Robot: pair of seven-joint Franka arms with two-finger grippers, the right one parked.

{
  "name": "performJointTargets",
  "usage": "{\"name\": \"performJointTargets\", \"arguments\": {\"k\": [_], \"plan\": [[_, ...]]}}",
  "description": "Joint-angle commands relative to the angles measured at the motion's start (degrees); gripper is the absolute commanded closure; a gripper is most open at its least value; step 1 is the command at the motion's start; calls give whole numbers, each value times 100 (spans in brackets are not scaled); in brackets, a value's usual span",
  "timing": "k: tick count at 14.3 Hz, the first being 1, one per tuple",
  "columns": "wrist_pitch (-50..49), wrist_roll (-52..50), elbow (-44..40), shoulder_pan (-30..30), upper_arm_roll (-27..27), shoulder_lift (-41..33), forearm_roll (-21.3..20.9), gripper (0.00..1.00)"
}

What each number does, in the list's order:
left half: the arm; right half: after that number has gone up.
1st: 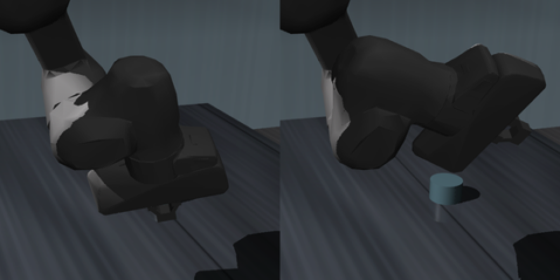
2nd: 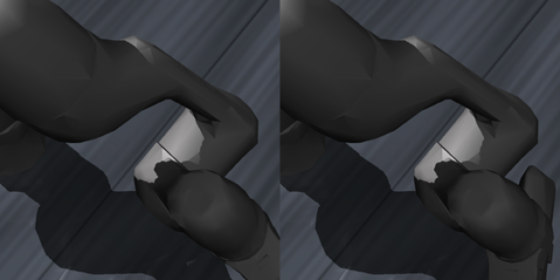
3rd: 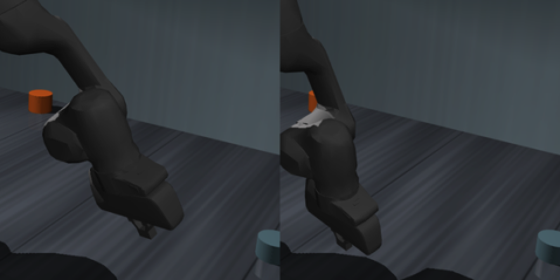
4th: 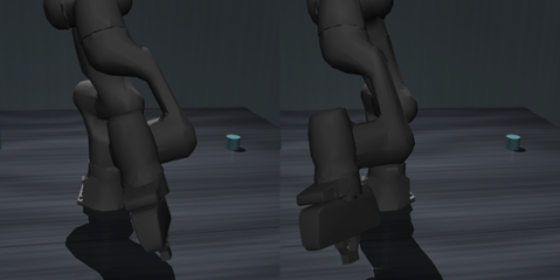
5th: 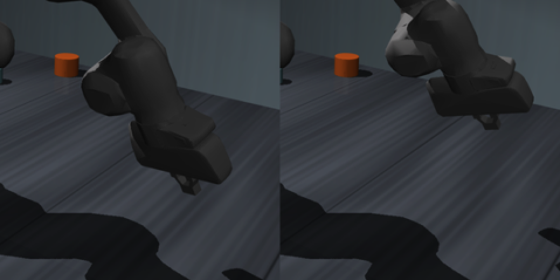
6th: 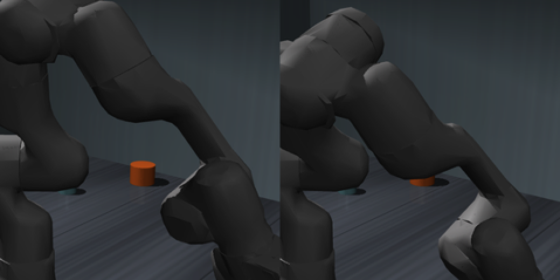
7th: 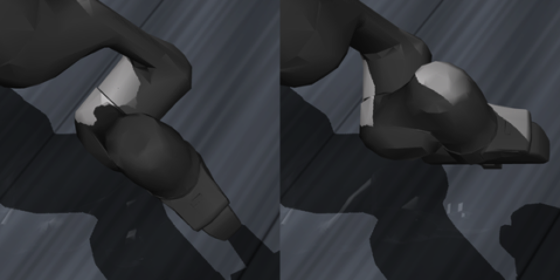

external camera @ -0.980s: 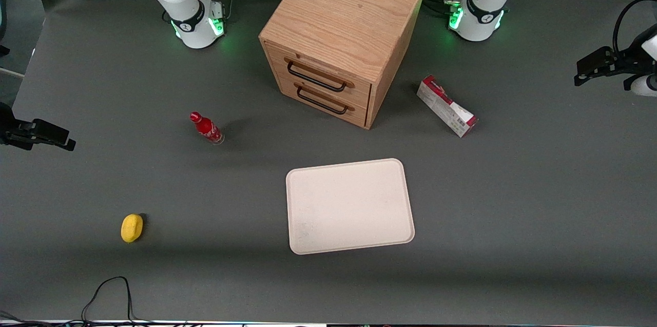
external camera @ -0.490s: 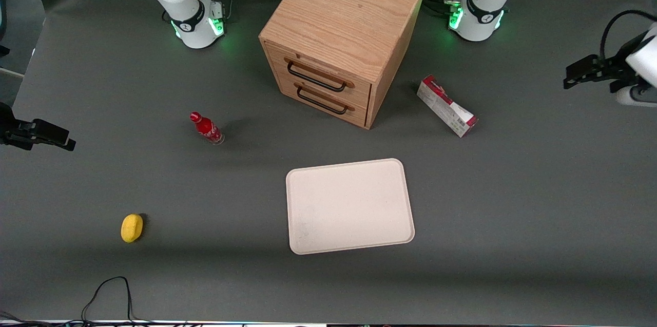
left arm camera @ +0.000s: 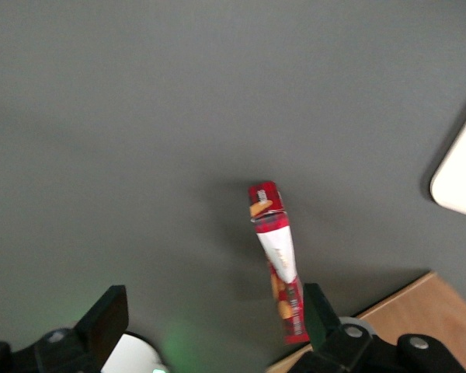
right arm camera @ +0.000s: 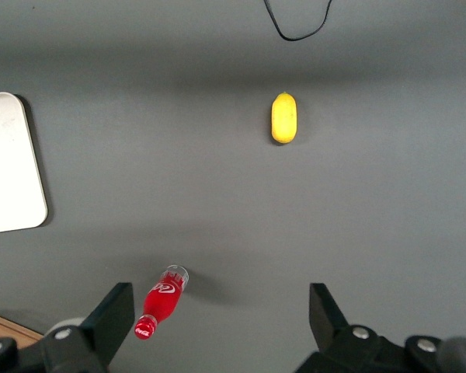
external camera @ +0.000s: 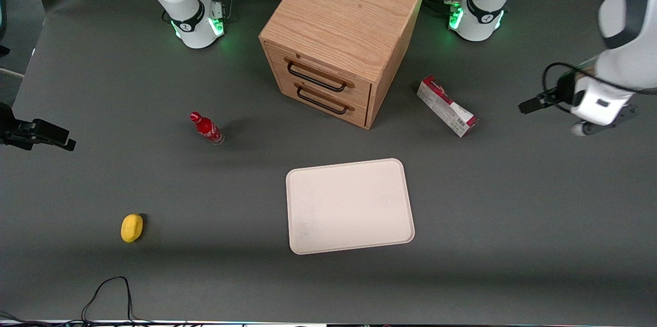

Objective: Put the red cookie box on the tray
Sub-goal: 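Lower the left gripper over the cookie box and close on it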

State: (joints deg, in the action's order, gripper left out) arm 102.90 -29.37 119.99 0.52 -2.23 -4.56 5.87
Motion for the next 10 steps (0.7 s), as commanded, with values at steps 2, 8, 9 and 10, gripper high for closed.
{"name": "performJointTargets", "arguments": {"k": [2, 8, 9, 10], "plan": [[1167, -1963, 1287, 45, -795, -361, 143, 0], [3743, -3267, 2967, 133, -1728, 6, 143, 0], [4016, -3347, 3073, 211, -1737, 147, 143, 0], [4297, -3400, 3179, 255, -1746, 270, 143, 0]]}}
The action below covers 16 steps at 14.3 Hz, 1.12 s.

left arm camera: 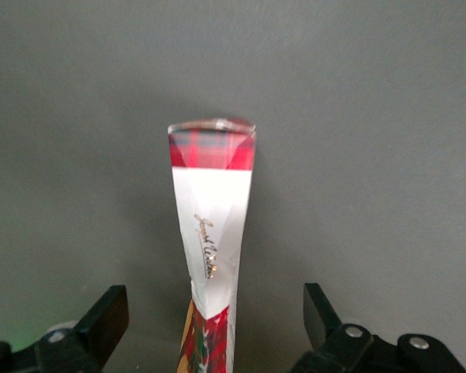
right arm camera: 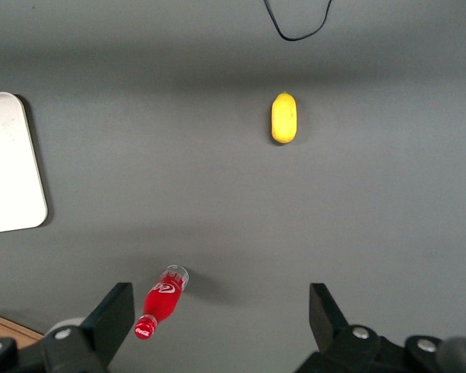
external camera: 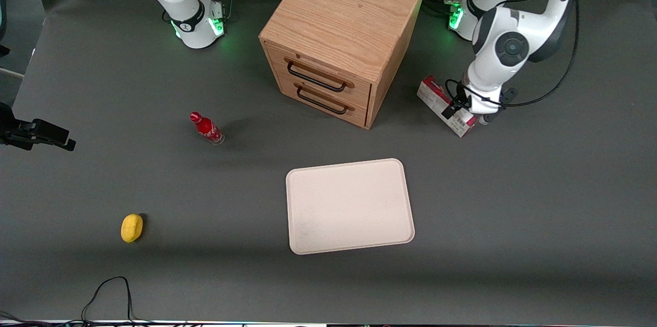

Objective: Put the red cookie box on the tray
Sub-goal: 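Lower the left gripper over the cookie box and close on it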

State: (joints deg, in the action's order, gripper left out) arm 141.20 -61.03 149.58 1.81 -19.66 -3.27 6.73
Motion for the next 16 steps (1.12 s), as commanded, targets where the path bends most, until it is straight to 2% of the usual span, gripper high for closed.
{"name": "performJointTargets", "arguments": {"k": [1, 3, 4, 5, 6, 12, 15, 16], "plan": [[687, -312, 290, 152, 6, 273, 56, 0], [786, -418, 308, 214, 6, 432, 56, 2], [778, -427, 300, 205, 6, 432, 56, 22], [760, -427, 300, 205, 6, 423, 56, 71], [743, -427, 291, 214, 6, 432, 56, 100], [524, -304, 204, 197, 15, 389, -224, 100], [-405, 230, -549, 135, 102, 335, -251, 100], [-783, 545, -979, 144, 337, 362, -260, 100]]}}
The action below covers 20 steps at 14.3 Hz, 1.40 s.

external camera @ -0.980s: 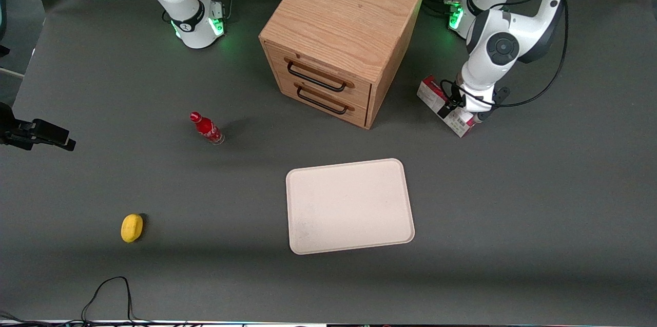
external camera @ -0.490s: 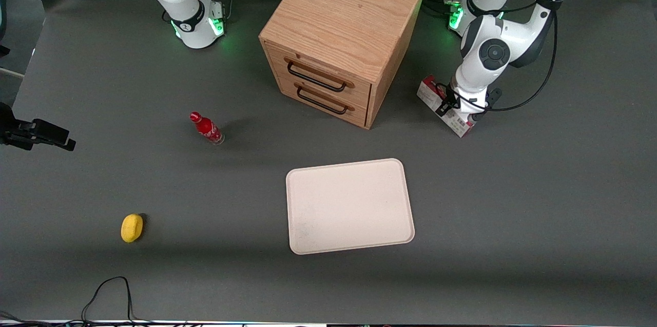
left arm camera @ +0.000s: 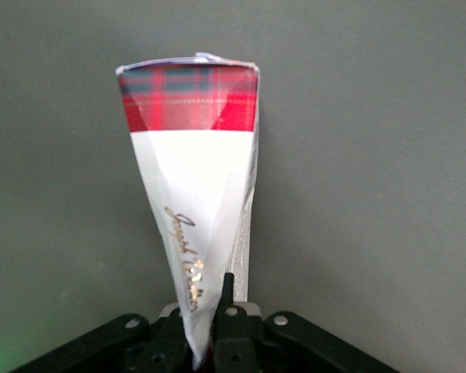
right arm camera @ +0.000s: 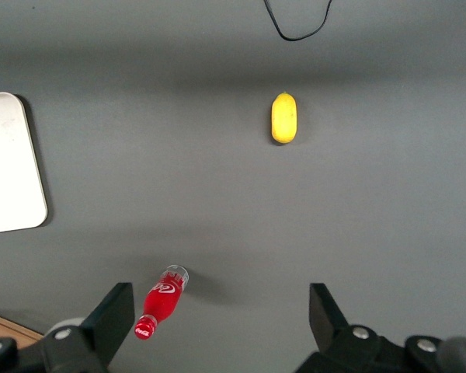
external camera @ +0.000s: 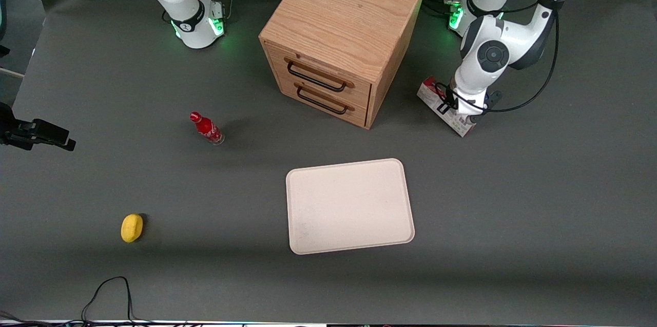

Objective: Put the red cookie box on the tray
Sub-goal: 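Lower the left gripper over the cookie box and close on it, then lift the held cookie box and carry it over the white tray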

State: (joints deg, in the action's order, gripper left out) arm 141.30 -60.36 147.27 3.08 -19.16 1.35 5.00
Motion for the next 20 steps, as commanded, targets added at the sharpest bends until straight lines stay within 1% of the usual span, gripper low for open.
{"name": "performJointTargets", "arguments": {"k": [1, 3, 5, 8, 10, 12, 15, 18, 20], "plan": [[-1180, 951, -1196, 26, 516, -83, -87, 100], [-1761, 1735, -2066, 35, 807, -30, -78, 100], [-2437, 2367, -3164, 87, 1045, 171, -87, 100], [-3939, 3186, -5219, 131, 1142, 742, -297, 100], [-4653, 3285, -6442, 280, 1134, 1198, -307, 100], [-5111, 3285, -7532, 456, 1134, 1752, -298, 100], [-5552, 3285, -9238, 834, 1143, 2884, -289, 100], [-5394, 3285, -9874, 1176, 1142, 3764, -307, 100], [-5141, 3285, -10016, 1396, 1151, 4187, -456, 100]]}}
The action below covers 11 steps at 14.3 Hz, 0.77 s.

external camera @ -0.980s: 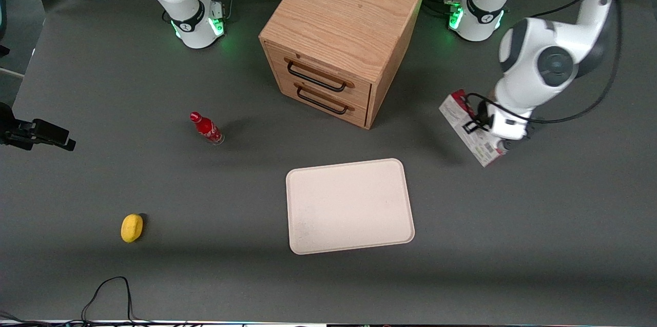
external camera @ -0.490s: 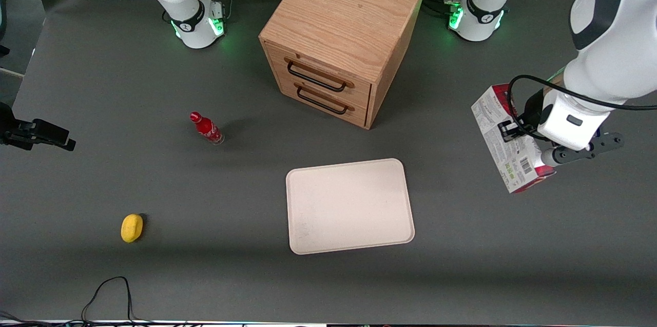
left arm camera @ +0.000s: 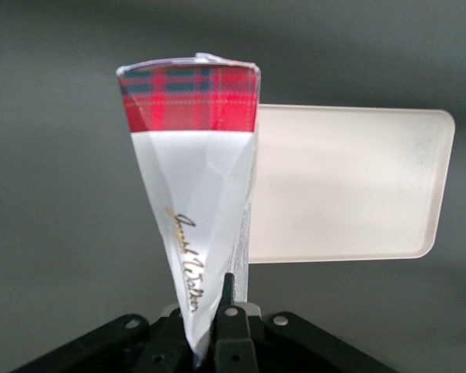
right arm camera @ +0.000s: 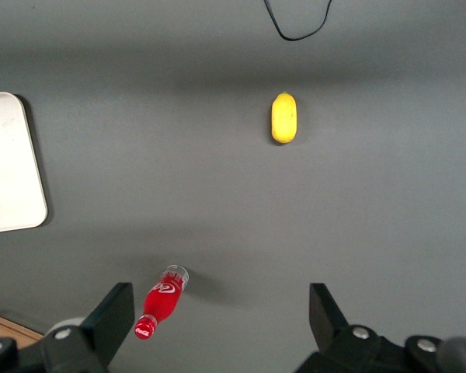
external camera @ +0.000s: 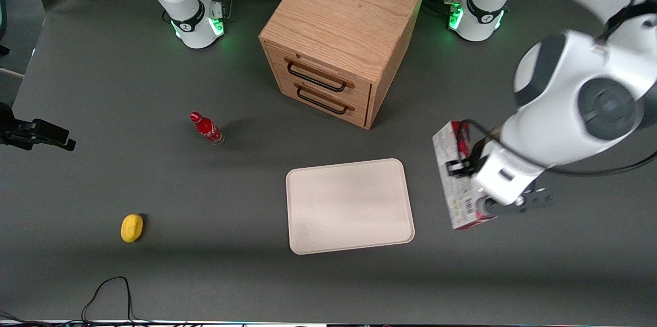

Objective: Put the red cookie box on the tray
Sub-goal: 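Lift the held cookie box and carry it over the white tray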

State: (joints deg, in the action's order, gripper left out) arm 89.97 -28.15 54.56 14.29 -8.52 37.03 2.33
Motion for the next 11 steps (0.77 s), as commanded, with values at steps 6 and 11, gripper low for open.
{"name": "performJointTargets", "arguments": {"k": [6, 11], "plan": [[976, 46, -9, 557, 43, 1228, -453, 100], [1744, -94, 793, 618, 26, 1289, -734, 100]]}}
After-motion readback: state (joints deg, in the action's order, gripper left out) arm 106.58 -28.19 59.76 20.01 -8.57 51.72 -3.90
